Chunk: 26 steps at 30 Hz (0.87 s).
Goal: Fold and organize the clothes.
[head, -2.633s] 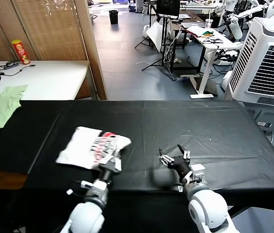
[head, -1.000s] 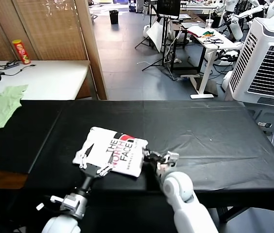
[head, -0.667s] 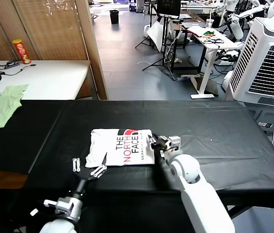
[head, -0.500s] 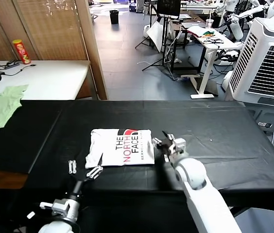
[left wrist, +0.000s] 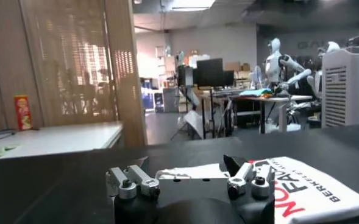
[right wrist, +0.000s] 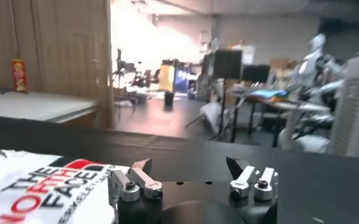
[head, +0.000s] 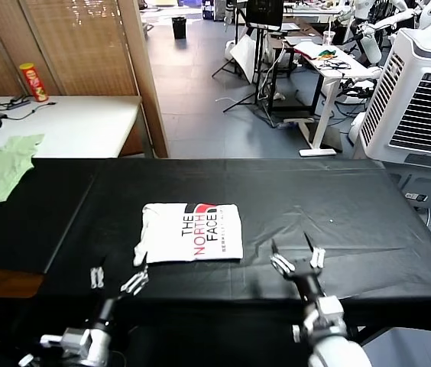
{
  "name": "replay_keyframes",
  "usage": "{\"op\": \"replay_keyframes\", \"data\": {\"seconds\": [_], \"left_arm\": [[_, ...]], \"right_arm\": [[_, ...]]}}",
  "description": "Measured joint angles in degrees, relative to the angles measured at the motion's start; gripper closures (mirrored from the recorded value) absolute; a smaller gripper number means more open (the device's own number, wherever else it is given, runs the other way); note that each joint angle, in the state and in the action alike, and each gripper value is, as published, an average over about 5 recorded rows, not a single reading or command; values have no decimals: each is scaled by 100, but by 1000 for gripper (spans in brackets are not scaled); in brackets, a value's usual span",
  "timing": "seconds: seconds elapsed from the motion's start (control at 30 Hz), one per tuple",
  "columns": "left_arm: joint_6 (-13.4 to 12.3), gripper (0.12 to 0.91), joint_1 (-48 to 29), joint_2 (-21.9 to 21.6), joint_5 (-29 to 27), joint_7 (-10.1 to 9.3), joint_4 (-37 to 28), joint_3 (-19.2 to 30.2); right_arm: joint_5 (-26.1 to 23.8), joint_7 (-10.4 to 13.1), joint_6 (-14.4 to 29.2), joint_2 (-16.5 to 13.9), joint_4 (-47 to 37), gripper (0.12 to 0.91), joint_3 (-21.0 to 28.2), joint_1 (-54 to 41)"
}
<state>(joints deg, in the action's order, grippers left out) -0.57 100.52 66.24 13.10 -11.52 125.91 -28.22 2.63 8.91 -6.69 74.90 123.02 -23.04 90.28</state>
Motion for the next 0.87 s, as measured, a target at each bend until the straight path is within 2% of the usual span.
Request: {"op": "replay_keyframes", "data": {"seconds": [0.17,0.43,0.63,0.87], "left_arm": [[112,232,599,-161,370,-82,257,-230],[705,232,1340,-300,1026,-359,725,-631],[1103,232,1550,-332,1148,-378,964,-786],[1233,232,1563,-331,1235,-368,1023,-869]], "right_arm": [[-67,147,52,-66,560,227,-220,1027],[227,520,-668,-11,1387,227,-275,2267],[267,672,-924,58,1667,227,-250,2697],[266,683,-942,63,1737,227,-250,2814]]}}
